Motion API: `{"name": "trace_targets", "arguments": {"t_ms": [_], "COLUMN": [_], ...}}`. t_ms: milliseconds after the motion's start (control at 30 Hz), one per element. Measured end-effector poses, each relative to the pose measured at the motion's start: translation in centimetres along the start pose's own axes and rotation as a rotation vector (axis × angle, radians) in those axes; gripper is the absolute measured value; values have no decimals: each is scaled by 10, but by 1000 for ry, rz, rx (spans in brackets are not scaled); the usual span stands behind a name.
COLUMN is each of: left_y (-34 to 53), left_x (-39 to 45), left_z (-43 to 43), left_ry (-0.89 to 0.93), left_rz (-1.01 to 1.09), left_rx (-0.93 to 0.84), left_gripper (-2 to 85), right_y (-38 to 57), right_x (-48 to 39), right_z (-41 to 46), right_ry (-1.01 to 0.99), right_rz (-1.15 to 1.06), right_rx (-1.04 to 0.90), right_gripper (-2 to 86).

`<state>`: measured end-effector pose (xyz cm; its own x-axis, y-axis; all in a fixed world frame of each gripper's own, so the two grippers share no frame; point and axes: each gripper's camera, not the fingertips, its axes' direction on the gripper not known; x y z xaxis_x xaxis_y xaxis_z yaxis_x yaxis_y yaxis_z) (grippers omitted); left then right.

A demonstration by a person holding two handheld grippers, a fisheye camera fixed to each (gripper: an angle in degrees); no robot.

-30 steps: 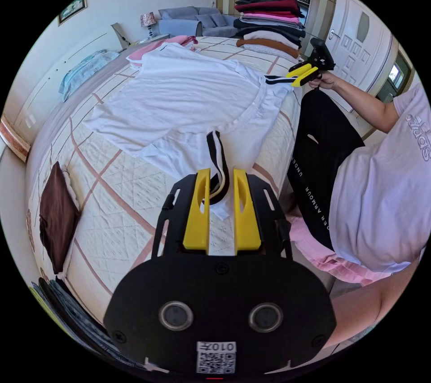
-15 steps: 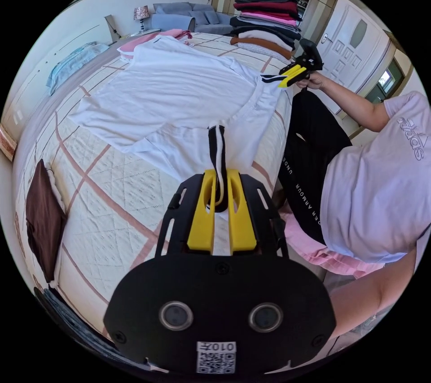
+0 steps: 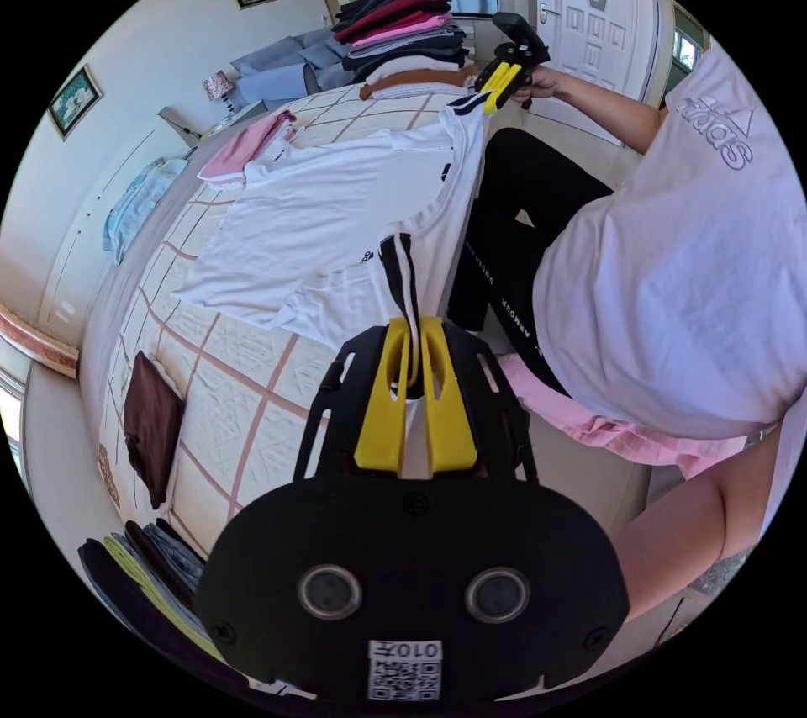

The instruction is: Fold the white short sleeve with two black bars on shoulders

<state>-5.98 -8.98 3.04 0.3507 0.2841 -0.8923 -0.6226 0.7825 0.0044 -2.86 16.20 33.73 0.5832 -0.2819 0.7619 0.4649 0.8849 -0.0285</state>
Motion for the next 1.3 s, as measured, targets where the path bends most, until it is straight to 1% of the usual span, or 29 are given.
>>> {"name": "trace_targets", "arguments": {"t_ms": [167, 300, 367, 467, 533, 600, 667, 700, 767, 833, 900, 1000, 1067, 1167, 1233, 1300], "left_y": [12, 29, 31, 27, 20, 12, 2, -3, -9, -8, -6, -5, 1, 22, 48, 66], "left_x": [38, 26, 10, -34, -84, -127, -168, -193, -230, -268, -280, -283, -289, -294, -281, -259], "left_z": [-16, -26, -26, -28, -29, -24, -9, 8, 39, 77, 98, 112, 111, 87, 57, 36], "left_ry": [52, 60, 60, 57, 87, 103, 150, 170, 223, 330, 393, 349, 324, 248, 111, 33], "left_rz": [9, -35, -30, -6, -2, -24, -33, -43, -92, -192, -221, -242, -294, -447, -559, -601], "left_rx": [-35, 30, 43, 71, 115, 120, 103, 72, 50, 51, 29, -32, -5, 179, 319, 388], "left_gripper": [4, 4, 4, 4, 4, 4, 4, 5, 6, 10, 14, 29, 40, 60, 72, 78], "right_y": [9, 4, -7, -32, -51, -68, -85, -89, -96, -96, -96, -95, -89, -80, -71, -60], "right_x": [-62, -62, -39, -2, 27, 63, 116, 130, 190, 221, 235, 243, 255, 267, 265, 257], "right_z": [-1, 4, 6, 5, 3, 2, 13, 21, 68, 103, 123, 126, 122, 103, 84, 66], "right_ry": [-26, -6, -40, -11, 16, 42, 19, 6, -45, -80, -126, -132, -158, -88, -26, 11], "right_rz": [-76, -93, -71, -93, -102, -80, -41, -19, 114, 197, 214, 198, 234, 306, 347, 368], "right_rx": [-56, -64, -48, -34, -31, 0, 36, 27, -60, -129, -160, -154, -123, -53, 22, 84], "right_gripper": [42, 42, 42, 42, 42, 43, 43, 43, 44, 43, 43, 43, 47, 53, 58, 61]}}
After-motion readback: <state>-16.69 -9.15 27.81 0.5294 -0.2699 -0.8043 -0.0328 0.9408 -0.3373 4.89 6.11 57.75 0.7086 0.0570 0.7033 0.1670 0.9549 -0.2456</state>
